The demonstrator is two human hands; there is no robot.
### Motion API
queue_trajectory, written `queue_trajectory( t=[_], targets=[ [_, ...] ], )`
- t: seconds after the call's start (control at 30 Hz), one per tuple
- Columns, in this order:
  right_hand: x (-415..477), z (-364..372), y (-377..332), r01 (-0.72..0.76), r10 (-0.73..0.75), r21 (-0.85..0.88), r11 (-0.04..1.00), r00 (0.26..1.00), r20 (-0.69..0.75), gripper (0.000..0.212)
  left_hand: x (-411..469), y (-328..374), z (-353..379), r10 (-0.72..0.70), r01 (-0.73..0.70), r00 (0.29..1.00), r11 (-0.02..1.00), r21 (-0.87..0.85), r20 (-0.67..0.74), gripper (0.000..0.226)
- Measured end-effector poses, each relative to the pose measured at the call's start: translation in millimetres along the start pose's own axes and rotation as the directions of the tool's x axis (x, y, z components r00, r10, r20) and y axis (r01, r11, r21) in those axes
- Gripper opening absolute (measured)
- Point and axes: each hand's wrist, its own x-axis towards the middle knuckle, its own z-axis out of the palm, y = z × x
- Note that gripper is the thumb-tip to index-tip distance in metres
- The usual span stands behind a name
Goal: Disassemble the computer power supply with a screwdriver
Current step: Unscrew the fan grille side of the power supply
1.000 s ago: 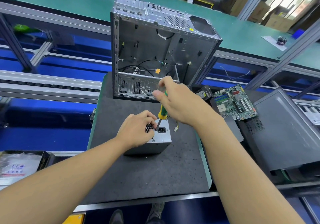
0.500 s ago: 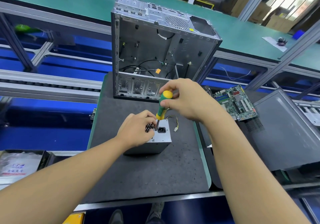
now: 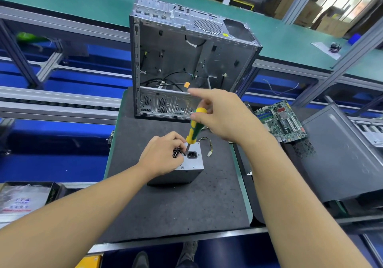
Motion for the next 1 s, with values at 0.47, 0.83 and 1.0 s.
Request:
queue_trajectory(
  t=[0.47,0.83,1.0],
  targets=[
    [-3,-5,-1,0.031,-0.028,-0.062,0.998,0.998,0.054,0.022,0,0,1,0.005,-0.005,1.0,1.0,0.002,-0.005,0.021],
    [1,2,2,-0.009,0.007,-0.033,0.999,0.998,-0.062,0.034,1,-2,1,0.001,-0.002,1.0,1.0,0.013,0.014,0.014],
    [2,0,6,-0.012,0.007,-0.106,0.994,0.999,-0.051,0.027,1,-2,0,-0.008,0.007,0.999,1.0,0.022,0.035,0.013]
  ],
)
